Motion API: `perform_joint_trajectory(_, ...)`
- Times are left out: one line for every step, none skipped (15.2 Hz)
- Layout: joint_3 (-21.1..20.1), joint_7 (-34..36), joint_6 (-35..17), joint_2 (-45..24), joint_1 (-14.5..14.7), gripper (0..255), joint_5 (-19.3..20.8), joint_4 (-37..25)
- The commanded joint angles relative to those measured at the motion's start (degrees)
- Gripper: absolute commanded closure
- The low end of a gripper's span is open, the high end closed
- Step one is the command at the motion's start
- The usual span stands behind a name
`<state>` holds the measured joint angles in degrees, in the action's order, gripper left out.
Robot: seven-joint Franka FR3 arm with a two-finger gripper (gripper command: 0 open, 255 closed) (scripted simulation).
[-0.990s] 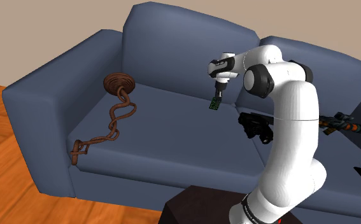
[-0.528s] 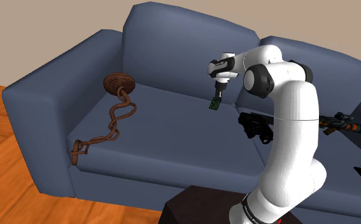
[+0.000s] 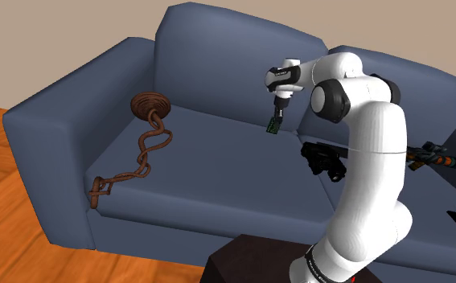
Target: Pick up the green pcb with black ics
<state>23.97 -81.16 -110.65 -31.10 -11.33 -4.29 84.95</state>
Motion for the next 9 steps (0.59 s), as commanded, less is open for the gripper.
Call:
perform_joint_trajectory(0.1, 0.0, 1.4, 0.4, 0.0, 255, 0.2, -1.0)
perform_joint_trajectory(0.2, 0.0, 2.1, 0.6, 0.0, 255, 0.2, -1.5)
perform_joint_trajectory(0.2, 0.0, 2.7, 0.8, 0.0, 255, 0.3, -2.0)
perform_joint_trajectory(0.2, -0.1, 3.4, 1.0, 0.0, 255, 0.4, -2.5)
perform_joint_trajectory(0.3, -0.1, 4.1, 1.2, 0.0, 255, 0.4, -3.0)
perform_joint_trajectory(0.3, -0.1, 4.8, 1.3, 0.0, 255, 0.5, -3.6)
perform_joint_trajectory(0.4, -0.1, 5.5, 1.5, -0.1, 255, 0.5, -4.1)
perform_joint_trajectory(0.4, -0.1, 5.6, 1.5, -0.1, 255, 0.5, -4.2)
perform_joint_trajectory(0.4, -0.1, 5.6, 1.5, -0.1, 255, 0.5, -4.2)
